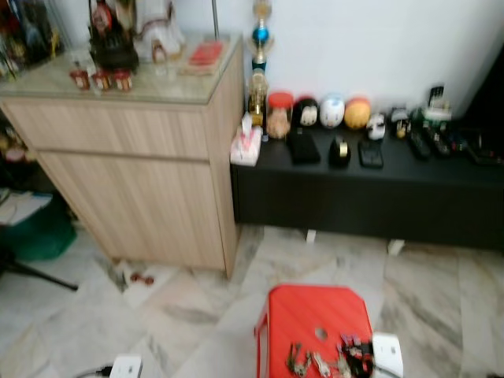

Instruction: Hang keys on a hook

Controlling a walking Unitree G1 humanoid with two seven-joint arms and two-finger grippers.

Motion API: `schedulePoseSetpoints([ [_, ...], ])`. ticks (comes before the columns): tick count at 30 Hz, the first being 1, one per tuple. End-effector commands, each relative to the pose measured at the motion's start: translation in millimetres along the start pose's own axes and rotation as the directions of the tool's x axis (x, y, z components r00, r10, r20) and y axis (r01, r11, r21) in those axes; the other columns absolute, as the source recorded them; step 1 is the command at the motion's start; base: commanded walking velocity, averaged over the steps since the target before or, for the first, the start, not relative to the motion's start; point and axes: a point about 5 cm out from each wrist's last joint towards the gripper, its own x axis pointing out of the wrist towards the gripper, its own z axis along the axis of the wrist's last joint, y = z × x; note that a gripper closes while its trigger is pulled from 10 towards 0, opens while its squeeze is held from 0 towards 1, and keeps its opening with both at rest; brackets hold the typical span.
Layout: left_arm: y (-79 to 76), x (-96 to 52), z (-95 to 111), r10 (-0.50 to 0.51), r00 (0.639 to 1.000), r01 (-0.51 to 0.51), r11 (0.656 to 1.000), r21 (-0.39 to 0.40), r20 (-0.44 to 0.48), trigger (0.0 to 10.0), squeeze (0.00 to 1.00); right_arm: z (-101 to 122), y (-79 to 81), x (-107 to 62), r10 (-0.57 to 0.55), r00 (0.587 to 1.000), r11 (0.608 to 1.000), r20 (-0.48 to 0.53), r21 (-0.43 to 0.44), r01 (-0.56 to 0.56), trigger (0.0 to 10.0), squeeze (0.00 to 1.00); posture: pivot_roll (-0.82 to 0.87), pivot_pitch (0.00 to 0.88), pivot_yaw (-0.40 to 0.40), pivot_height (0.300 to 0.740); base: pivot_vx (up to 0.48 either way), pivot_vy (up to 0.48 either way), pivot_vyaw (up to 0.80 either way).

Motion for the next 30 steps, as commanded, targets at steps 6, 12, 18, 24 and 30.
schedulePoseSetpoints([
  [6, 0.8, -1.1, -5, 0.011, 1.0, -0.011, 1.0, -0.014, -0.017, 10.0, 0.0, 7, 5.5, 0.2, 0.069, 0.995, 0.997, 0.065, -0.023, -0.068, 10.0, 0.0, -0.04, 0.0, -0.065, 0.74, 0.0, 0.0, 0.0],
  [12, -0.6, -0.7, -5, 0.012, 1.0, -0.012, 1.0, -0.02, -0.017, 10.0, 0.0, 10, 5.6, 0.3, 0.097, 0.993, 0.99, 0.07, -0.109, -0.089, 10.0, 0.0, -0.05, 0.0, -0.077, 0.74, 0.0, 0.0, 0.0],
  [18, -1.1, -0.5, -4, 0.01, 1.0, -0.011, 1.0, -0.021, -0.011, 10.0, 0.0, 13, 7.2, 0.5, 0.123, 0.989, 0.983, 0.085, -0.151, -0.109, 10.0, 0.0, -0.05, 0.0, -0.076, 0.74, 0.0, 0.0, 0.0],
  [24, -0.7, -0.4, -4, 0.013, 1.0, -0.014, 1.0, -0.017, -0.011, 10.0, 0.0, 13, 7.7, 0.8, 0.122, 0.99, 0.981, 0.074, -0.162, -0.109, 10.0, 0.0, -0.05, 0.0, -0.068, 0.74, 0.0, 0.0, 0.0],
  [30, 0.0, -0.5, -4, 0.013, 1.0, -0.013, 1.0, -0.011, -0.013, 10.0, 0.0, 9, 7.1, 1.1, 0.102, 0.994, 0.987, 0.049, -0.134, -0.094, 10.0, 0.0, -0.05, 0.0, -0.062, 0.735, 0.0, 0.0, 0.0],
])
